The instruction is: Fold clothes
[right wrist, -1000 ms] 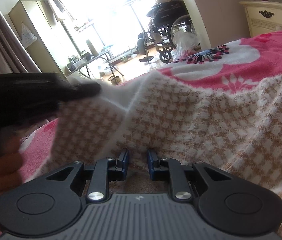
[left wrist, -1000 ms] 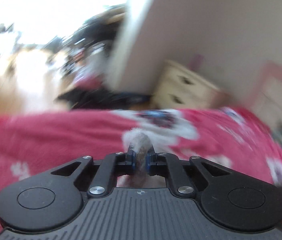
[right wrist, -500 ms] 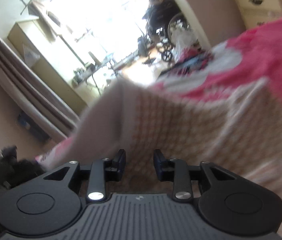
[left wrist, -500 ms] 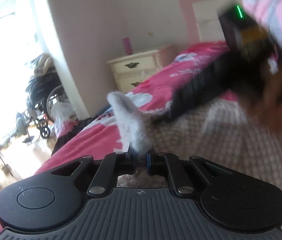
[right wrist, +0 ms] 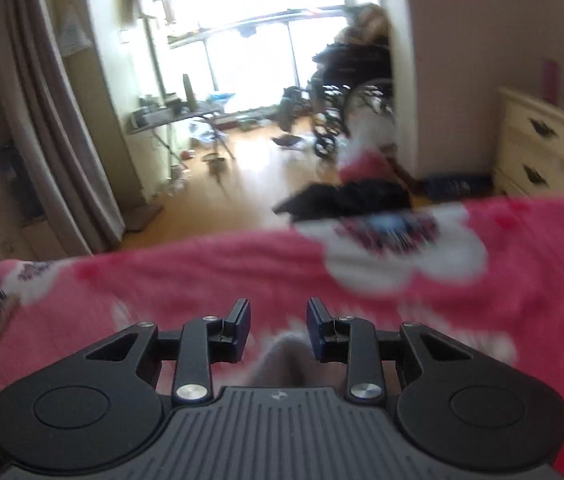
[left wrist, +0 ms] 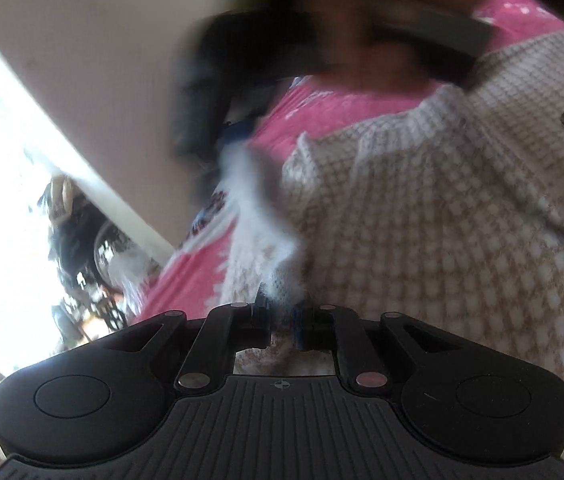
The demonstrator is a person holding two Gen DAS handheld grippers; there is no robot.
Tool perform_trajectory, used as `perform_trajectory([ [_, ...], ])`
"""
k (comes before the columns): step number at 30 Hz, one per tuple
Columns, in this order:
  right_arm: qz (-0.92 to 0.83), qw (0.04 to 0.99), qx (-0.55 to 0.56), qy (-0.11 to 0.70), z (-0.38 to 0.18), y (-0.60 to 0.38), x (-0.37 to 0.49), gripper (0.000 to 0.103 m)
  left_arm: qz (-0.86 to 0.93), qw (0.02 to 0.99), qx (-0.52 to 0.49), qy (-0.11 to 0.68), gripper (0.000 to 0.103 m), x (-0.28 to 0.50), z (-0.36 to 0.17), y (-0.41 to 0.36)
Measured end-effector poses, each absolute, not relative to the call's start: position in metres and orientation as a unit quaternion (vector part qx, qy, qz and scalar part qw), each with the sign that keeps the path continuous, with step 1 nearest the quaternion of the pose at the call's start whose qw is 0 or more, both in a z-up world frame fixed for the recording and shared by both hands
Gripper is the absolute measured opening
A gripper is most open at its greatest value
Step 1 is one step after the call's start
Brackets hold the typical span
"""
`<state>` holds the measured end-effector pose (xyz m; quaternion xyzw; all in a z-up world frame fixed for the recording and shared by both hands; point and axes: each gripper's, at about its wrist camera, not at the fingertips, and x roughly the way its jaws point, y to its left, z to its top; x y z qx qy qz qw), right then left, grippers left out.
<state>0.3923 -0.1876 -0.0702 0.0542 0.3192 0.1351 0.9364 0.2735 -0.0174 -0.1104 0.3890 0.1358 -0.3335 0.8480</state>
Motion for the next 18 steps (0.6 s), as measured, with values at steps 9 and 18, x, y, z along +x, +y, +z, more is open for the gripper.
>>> perform_trajectory([
  [9, 0.124, 0.941, 0.076, 0.305, -0.122, -0.212, 0.342, 0.032, -0.297, 0.89, 0.268, 0.218, 0.029, 0.28, -0.076, 0.019],
  [18, 0.128, 0.941, 0.074, 0.305, -0.128, -0.207, 0.353, 0.034, -0.266, 0.933, 0.056, 0.236, 0.031, 0.304, -0.04, 0.03],
])
